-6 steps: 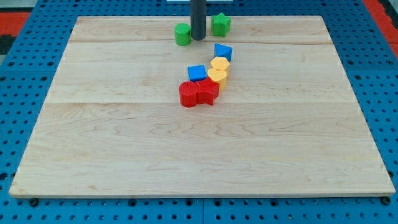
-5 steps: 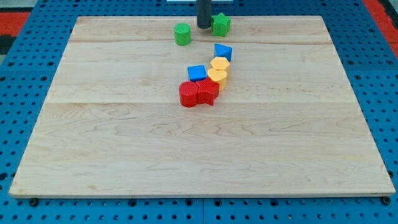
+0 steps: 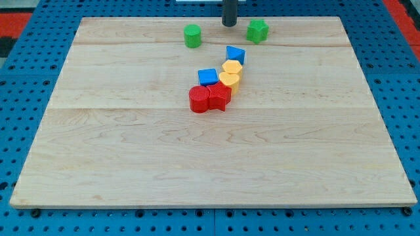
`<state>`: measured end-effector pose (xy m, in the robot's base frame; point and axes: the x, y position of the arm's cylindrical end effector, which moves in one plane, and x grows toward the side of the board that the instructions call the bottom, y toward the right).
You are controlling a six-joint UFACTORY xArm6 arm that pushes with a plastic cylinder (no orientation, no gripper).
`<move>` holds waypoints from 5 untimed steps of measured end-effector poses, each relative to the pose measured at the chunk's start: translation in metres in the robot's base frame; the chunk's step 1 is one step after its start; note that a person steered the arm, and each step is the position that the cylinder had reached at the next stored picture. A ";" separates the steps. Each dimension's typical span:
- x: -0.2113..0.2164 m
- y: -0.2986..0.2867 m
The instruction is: Move the green star to the right side
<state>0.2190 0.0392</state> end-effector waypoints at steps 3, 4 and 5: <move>0.020 0.055; 0.020 0.055; 0.034 0.055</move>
